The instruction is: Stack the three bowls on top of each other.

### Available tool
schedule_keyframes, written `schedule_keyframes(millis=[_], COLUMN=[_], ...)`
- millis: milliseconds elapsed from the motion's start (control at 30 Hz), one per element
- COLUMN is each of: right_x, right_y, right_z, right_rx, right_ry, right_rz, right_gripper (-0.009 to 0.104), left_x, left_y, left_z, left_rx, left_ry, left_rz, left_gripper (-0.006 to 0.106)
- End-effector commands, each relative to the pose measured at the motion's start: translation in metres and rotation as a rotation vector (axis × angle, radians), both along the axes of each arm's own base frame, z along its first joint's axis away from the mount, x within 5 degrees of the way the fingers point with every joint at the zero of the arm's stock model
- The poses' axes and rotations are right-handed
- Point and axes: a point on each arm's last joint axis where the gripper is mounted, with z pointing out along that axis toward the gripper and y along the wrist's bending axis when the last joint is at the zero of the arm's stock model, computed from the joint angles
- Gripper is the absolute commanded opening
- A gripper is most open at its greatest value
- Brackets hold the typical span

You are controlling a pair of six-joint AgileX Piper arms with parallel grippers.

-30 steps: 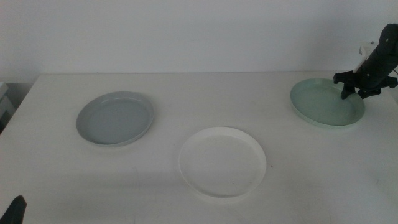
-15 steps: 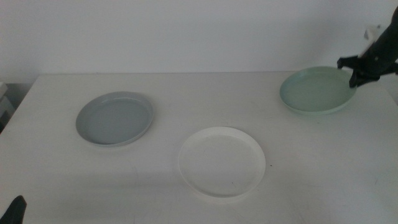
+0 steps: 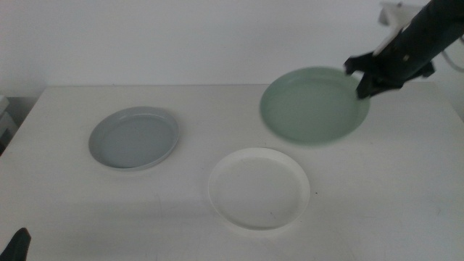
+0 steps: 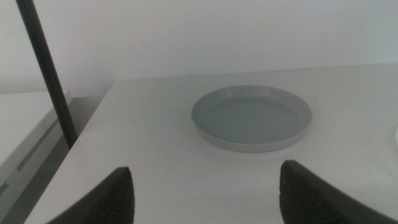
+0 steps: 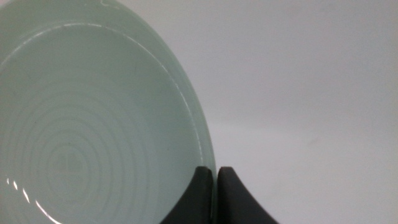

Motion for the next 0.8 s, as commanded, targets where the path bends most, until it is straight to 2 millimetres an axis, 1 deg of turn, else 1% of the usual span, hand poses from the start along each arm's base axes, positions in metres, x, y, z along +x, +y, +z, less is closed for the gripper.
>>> schedule_keyframes(millis=[0, 33, 100, 200, 267, 367, 433, 567, 767], right_x=[-0.024, -0.031, -0.046, -0.06, -0.065, -0.065, -0.063, -0.059, -0.056], right_y=[0.018, 0.025, 0.044, 0.067, 0.08, 0.093, 0.097, 0.097, 0.097], right_z=[0.02, 0.017, 0.003, -0.018, -0.033, -0.048, -0.057, -0.072, -0.081], right_rx=[0.047, 0.058, 0.078, 0.093, 0.097, 0.1, 0.101, 0.084, 0.061], right_ry=[-0.095, -0.108, -0.124, -0.13, -0.124, -0.132, -0.115, -0.081, -0.069], right_rz=[0.015, 0.025, 0.043, 0.058, 0.071, 0.082, 0.078, 0.071, 0.093], right_gripper=[-0.001, -0.001, -0.001, -0.001, -0.001, -0.001, -0.001, -0.001, -0.001], left_x=[-0.001, -0.001, -0.001, -0.001, -0.001, -0.001, -0.001, -0.001, -0.001], left_y=[0.001, 0.001, 0.001, 0.001, 0.001, 0.001, 0.001, 0.001, 0.001], left_z=[0.009, 0.009, 0.009, 0.009, 0.009, 0.009, 0.009, 0.009, 0.009], left_rx=[-0.014, -0.014, -0.014, -0.014, -0.014, -0.014, -0.014, -0.014, -0.014], left_ry=[-0.095, -0.095, -0.095, -0.095, -0.095, -0.095, -0.095, -0.095, -0.095], left_rz=[0.008, 0.008, 0.008, 0.008, 0.008, 0.008, 0.008, 0.008, 0.008], left_gripper=[0.077, 0.077, 0.077, 0.077, 0.077, 0.077, 0.077, 0.077, 0.077])
